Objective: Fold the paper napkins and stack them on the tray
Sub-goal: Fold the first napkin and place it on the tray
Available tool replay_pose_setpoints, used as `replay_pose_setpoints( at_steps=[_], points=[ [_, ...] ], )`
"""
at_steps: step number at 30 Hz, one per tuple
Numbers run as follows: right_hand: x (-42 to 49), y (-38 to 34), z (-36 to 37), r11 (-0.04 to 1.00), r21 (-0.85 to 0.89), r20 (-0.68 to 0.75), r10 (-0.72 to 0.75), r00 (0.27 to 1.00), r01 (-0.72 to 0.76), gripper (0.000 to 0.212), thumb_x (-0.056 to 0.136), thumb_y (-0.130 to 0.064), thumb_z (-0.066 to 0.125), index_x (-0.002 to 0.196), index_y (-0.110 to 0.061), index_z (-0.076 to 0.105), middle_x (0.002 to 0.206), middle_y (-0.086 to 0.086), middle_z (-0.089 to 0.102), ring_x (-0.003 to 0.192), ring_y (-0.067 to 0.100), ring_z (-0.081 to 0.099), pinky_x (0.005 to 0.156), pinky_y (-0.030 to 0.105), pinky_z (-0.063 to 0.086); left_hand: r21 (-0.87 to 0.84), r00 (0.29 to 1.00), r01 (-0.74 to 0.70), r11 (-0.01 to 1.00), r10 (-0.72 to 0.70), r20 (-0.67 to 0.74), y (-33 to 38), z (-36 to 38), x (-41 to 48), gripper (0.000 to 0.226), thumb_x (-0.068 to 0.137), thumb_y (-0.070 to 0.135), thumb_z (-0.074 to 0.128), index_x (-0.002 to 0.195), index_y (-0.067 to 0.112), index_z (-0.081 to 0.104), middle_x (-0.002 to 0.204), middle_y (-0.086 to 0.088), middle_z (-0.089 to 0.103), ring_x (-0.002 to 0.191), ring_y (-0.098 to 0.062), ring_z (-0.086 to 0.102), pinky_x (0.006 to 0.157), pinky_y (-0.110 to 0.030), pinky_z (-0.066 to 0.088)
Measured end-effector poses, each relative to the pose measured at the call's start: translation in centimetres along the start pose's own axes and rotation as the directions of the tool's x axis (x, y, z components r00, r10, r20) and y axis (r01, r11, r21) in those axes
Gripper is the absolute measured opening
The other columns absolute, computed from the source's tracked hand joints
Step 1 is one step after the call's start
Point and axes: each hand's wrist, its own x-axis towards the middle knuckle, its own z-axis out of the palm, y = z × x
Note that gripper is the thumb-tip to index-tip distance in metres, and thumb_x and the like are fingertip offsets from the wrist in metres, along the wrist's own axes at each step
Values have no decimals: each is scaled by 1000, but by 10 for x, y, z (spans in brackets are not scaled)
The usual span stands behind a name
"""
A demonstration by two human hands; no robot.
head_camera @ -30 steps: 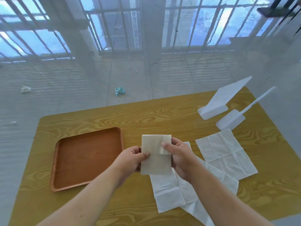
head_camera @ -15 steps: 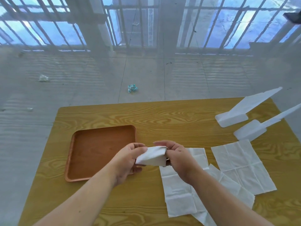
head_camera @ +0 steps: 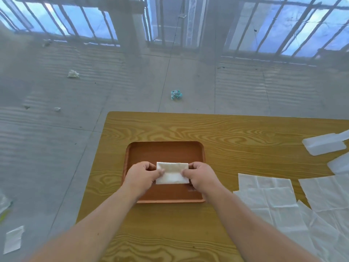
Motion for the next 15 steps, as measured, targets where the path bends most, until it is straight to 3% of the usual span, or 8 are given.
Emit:
replay_pose_setpoints(
  at_steps=[2, 4, 6, 8, 11, 15],
  points=[
    [11, -6, 17, 999, -45, -28, -24, 999, 23, 7, 90, -13, 69, 96, -14, 73, 92, 7, 77, 62, 12, 72, 58, 33, 62, 42, 1000, -5, 999, 6, -18, -6, -10, 13, 28, 85, 41, 86, 82, 15, 75, 76, -8, 79, 65, -17, 67, 67, -43, 60],
    [16, -8, 25, 983, -181, -88, -53, 995, 37, 14, 89, -23, 67, 101, -17, 69, 94, 4, 76, 70, 16, 72, 63, 42, 65, 153, 998, -25, 988, 32, -48, -9, -14, 20, 36, 86, 51, 81, 99, 20, 71, 90, -1, 78, 80, -17, 71, 75, -47, 62],
    [14, -1, 21, 889, -453, -187, -165, 968, 64, 31, 88, -38, 64, 115, -23, 60, 99, -4, 72, 80, 16, 70, 60, 38, 56, 392, 990, -61, 918, 106, -95, -11, -13, 18, 60, 85, 63, 74, 129, 25, 57, 121, 5, 64, 110, -20, 64, 87, -40, 56],
    [4, 17, 7, 749, -654, -242, -345, 907, 111, 38, 91, -43, 62, 125, -26, 57, 106, -7, 65, 90, 15, 63, 67, 32, 47, 564, 965, -173, 808, 255, -68, -11, -5, 7, 68, 87, 61, 69, 141, 25, 48, 134, 2, 53, 125, -24, 54, 97, -39, 49],
    [-19, 54, -30, 672, -729, -243, -432, 869, 131, 23, 94, -35, 60, 114, -23, 62, 102, -8, 59, 98, 18, 58, 78, 32, 45, 658, 878, -444, 609, 442, 183, -2, 20, -13, 43, 94, 53, 62, 129, 27, 58, 122, 7, 61, 116, -18, 57, 93, -34, 49],
    [-55, 110, -93, 710, -704, -385, -359, 850, -18, 21, 95, -30, 62, 114, -22, 63, 104, -5, 60, 102, 20, 55, 84, 34, 46, 633, 737, -670, 388, 449, 505, 17, 72, -33, 36, 99, 54, 54, 124, 29, 63, 121, 9, 66, 116, -15, 59, 98, -30, 48]
  ],
)
